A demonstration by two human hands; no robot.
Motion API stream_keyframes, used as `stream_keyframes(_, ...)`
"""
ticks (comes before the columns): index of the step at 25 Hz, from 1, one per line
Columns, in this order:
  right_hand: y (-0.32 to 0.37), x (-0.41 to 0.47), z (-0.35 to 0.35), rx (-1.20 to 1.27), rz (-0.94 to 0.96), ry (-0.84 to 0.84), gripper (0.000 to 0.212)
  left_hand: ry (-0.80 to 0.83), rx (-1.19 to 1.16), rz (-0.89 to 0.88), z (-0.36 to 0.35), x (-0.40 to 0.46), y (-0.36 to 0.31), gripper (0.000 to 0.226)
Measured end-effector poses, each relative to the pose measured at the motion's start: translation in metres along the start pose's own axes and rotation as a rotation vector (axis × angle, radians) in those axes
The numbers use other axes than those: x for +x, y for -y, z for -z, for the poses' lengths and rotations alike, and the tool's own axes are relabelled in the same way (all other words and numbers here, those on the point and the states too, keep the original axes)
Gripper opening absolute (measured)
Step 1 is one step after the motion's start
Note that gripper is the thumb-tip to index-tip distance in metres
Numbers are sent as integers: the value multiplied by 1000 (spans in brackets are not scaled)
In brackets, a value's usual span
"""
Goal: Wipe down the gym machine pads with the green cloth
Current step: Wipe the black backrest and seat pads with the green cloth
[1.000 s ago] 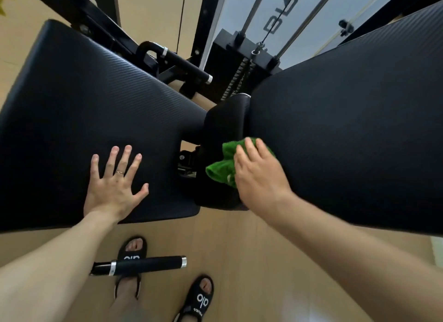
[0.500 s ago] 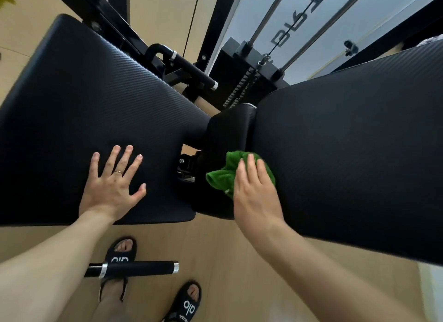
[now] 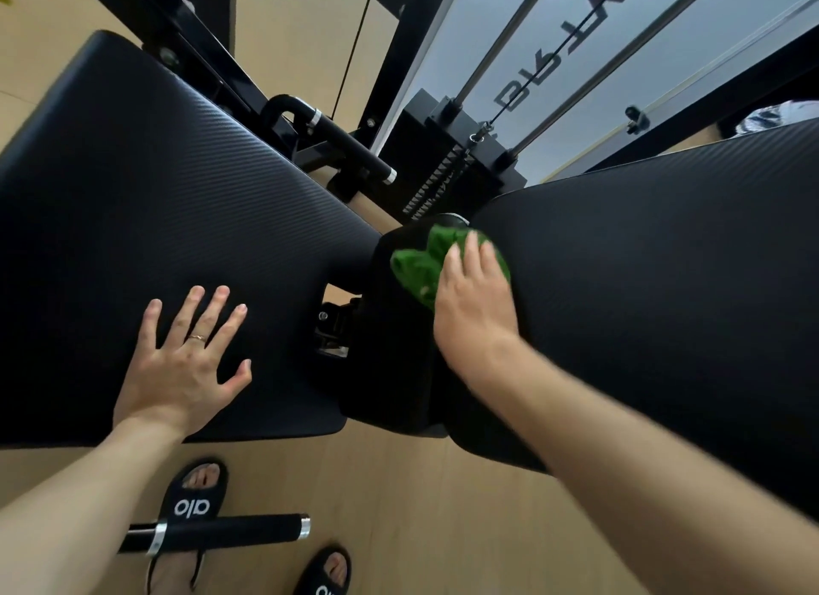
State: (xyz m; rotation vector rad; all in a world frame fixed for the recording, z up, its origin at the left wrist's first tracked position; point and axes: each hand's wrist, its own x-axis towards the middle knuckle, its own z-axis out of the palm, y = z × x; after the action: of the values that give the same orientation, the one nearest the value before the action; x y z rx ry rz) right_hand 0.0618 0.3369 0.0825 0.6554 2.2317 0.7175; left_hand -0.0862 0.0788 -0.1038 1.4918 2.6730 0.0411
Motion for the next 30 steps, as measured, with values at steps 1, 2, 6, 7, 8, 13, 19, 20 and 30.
stream_keyframes(1, 13, -30, -3, -13, 51, 6, 65, 10, 1, 2, 1, 0, 0, 78)
stream_keyframes(2, 24, -60, -4, -52, 107, 27, 65, 21, -2, 4, 1, 0, 0, 78)
stream_keyframes(6, 11, -54, -4, -109, 232, -16, 63, 41, -4, 6, 0, 2, 1, 78)
stream_keyframes(7, -1, -25, -3, -109, 187, -45, 63, 26, -4, 4, -2, 1, 1, 78)
stream_keyframes(8, -15, 7, 1, -117, 129, -88, 62, 8, -8, 3, -3, 2, 2, 77)
stream_keyframes(13, -45, 75, 9, -142, -98, -48, 51, -43, -10, 9, -7, 1, 0, 76)
stream_keyframes(19, 8, -58, -1, -190, 216, 47, 62, -22, -15, 20, -3, 2, 0, 77)
stream_keyframes(20, 4, -62, -1, -226, 286, 47, 62, -20, -16, 25, -3, 1, 0, 77)
stream_keyframes(30, -66, 87, 11, -28, 10, -76, 44, -74, -6, -4, -10, 3, 1, 76)
